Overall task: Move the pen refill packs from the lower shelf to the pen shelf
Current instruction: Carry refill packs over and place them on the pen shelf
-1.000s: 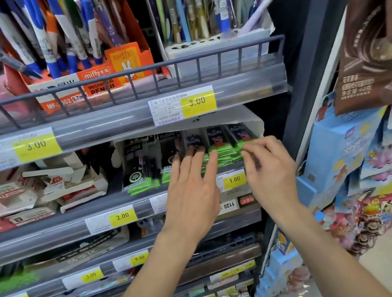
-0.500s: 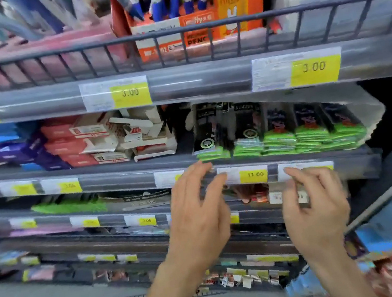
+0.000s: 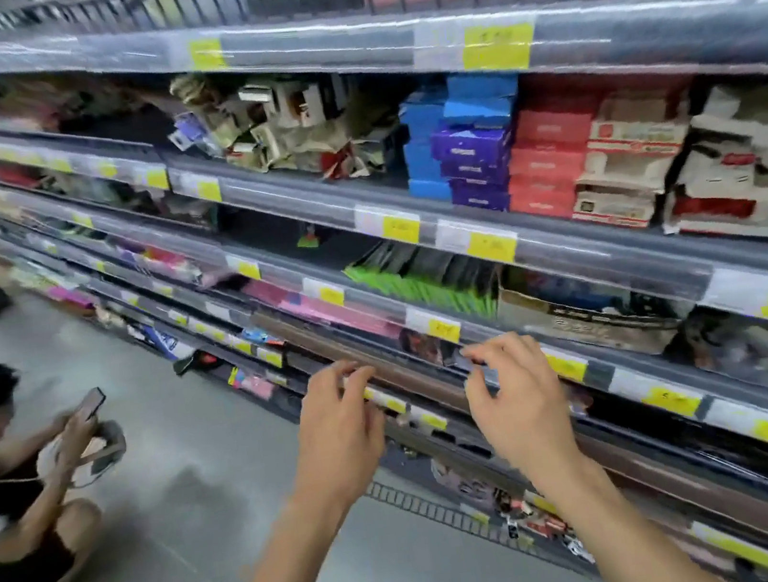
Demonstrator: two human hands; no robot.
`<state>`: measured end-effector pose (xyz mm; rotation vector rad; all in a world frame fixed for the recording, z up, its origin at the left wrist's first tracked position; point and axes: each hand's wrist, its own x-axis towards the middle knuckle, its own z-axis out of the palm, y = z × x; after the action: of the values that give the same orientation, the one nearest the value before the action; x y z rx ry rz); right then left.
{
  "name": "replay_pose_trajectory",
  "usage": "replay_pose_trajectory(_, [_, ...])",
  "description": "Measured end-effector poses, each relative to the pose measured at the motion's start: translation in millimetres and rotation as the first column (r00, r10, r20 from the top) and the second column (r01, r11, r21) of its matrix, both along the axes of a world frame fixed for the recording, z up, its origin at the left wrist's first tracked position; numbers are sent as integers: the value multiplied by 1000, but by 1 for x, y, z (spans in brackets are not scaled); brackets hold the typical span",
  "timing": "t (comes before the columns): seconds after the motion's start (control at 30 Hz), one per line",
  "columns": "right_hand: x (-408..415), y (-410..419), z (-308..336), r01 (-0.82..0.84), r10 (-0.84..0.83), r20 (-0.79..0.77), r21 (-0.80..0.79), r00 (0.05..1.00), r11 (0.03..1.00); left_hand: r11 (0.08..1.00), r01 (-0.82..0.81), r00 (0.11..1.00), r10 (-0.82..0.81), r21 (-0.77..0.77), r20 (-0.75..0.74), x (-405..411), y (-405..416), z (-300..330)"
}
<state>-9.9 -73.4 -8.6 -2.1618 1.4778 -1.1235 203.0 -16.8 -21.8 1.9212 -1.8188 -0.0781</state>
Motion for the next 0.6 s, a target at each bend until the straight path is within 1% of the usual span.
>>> replay_pose_trajectory(0.17, [97,-53,-4,-6,36,-210,138,977,990,996,-14,1000,15,86,-13,86,-39,-4])
replay_pose_trajectory(0.23, [121,-76,-4,11,30,-286,140,958,990,992,-4,1000,5,127,-5,110,-62,-7])
replay_pose_trajectory(0.33, [149,-107,-8,44,3,-348,126,937,991,982,52,998,-58,181,28,136,-103,-15])
replay_pose_trajectory(0.43, [173,-134,-19,81,-11,-412,152,911,985,971,94,992,-109,221,57,154,-145,-24])
replay_pose_trajectory(0.53, [191,-150,-29,149,-39,-531,165,847,975,967,101,988,-124,234,87,171,-186,-23])
replay_pose_trajectory(0.6, [201,-150,-35,198,-79,-579,144,811,970,972,101,983,-130,214,130,185,-215,-20])
